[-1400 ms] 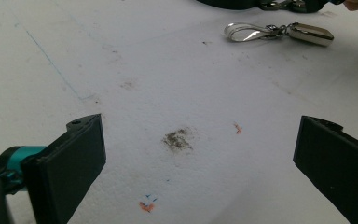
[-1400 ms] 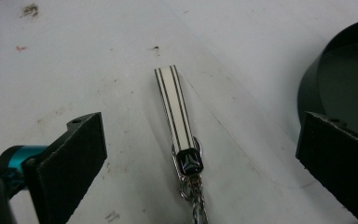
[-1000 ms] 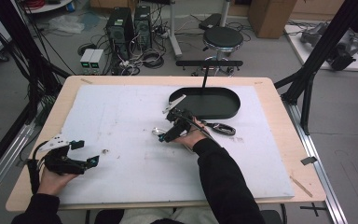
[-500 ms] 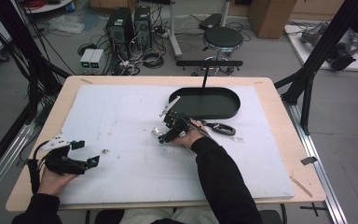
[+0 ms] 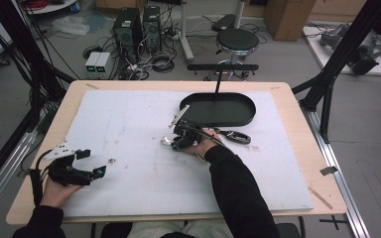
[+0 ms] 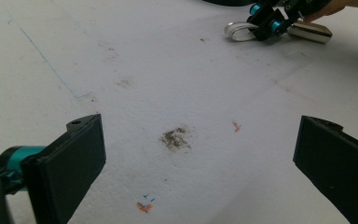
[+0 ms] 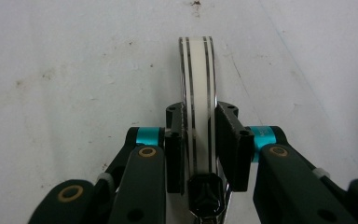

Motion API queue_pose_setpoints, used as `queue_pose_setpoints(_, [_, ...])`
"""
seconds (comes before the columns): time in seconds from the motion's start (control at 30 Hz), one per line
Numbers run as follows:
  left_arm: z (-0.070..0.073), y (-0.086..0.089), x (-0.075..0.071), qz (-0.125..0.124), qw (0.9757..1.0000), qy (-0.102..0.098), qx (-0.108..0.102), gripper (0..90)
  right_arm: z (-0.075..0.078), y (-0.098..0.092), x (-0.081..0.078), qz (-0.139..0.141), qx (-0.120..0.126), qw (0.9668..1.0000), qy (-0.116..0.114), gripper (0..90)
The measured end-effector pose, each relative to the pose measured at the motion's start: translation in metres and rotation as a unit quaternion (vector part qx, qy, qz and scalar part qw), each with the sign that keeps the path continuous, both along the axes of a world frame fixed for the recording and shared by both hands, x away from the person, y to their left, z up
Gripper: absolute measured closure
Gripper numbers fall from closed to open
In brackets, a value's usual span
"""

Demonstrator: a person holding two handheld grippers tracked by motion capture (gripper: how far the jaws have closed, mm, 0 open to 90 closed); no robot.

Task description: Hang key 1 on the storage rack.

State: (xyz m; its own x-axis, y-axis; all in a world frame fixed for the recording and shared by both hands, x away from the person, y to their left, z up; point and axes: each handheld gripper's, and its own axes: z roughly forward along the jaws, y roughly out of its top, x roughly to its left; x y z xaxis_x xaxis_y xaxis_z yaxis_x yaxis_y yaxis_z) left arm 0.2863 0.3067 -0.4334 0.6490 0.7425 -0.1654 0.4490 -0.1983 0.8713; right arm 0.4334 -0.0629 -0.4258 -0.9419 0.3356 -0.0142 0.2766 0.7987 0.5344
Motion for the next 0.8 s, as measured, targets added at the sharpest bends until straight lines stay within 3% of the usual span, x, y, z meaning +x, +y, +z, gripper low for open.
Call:
queue_pose_setpoints(0.37, [0.0, 0.0, 0.0, 0.001, 1.0, 0.0, 0.0, 2.7, 0.006, -0.006, 0.0, -0.036, 0.011, 0.9993, 0.006, 75.2])
queue_pose_setpoints(0.57, [0.0, 0.001, 0.001, 0.002, 1.0, 0.0, -0.006, 2.7, 0.021, -0.021, 0.004, -0.061, 0.052, 0.9966, 0.022, 75.2])
queue_pose_setpoints(0.6, [0.0, 0.001, 0.001, 0.001, 1.0, 0.0, -0.007, 2.7, 0.026, -0.027, 0.004, -0.075, 0.065, 0.9947, 0.026, 75.3])
queue_pose_setpoints(0.8, [0.0, 0.001, 0.001, 0.002, 1.0, 0.001, -0.006, 2.7, 0.044, -0.047, 0.003, -0.107, 0.094, 0.9894, 0.026, 75.3])
